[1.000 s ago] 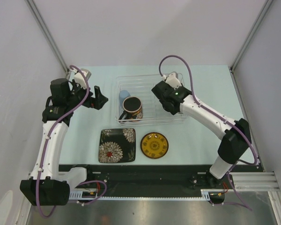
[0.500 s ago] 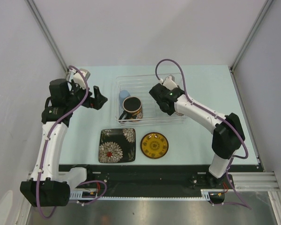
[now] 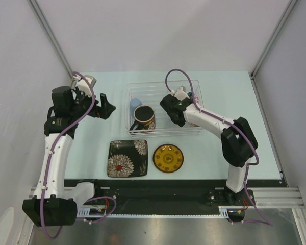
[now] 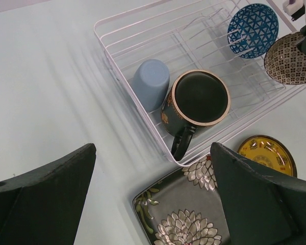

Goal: Load the mixed dishes into the dish rack

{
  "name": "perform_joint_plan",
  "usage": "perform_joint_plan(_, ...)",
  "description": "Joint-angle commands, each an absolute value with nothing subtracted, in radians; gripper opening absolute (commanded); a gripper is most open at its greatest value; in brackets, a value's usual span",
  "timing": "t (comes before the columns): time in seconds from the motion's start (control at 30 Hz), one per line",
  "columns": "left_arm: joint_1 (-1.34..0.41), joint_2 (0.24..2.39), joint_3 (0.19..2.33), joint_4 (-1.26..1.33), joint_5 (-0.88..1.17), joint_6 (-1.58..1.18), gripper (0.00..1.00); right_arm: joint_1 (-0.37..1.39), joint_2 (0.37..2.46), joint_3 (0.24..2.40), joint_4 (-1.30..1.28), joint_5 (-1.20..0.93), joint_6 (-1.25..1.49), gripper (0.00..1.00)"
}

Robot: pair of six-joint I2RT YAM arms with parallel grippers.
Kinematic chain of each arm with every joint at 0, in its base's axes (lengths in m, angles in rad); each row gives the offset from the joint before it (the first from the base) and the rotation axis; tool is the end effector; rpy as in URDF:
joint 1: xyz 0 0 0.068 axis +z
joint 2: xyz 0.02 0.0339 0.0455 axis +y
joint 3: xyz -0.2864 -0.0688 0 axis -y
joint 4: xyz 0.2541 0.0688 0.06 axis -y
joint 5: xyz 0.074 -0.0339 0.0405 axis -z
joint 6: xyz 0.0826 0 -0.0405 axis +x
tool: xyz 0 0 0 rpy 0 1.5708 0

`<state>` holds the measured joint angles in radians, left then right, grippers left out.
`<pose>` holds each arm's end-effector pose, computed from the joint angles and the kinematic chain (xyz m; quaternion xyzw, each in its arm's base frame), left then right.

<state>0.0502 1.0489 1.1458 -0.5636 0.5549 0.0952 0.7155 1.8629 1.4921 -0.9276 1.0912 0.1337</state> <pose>0.2550 -0.0308 0.3812 0.1620 0.8155 -0.1960 0.5200 0.3433 0.2013 0.2436 -0.1754 0.8315 -0.4207 0.3176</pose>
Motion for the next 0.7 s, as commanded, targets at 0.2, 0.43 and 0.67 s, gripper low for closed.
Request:
perform_joint_plan(0.2,0.074,1.029,1.144,-0.543,0.591,0.100,1.00,0.719,1.925,1.485,-0.896,1.072,0.133,0.00)
perform_joint_plan(0.43,0.077,1.031,1.147,-0.541,0.591,0.100,1.00,0.726,1.956,1.485,-0.917,1.045,0.144,0.23)
perform_joint_plan(0.67,0.083,1.029,1.152,-0.543,0.594,0.100,1.00,0.739,1.979,1.486,-0.936,1.022,0.173,0.40)
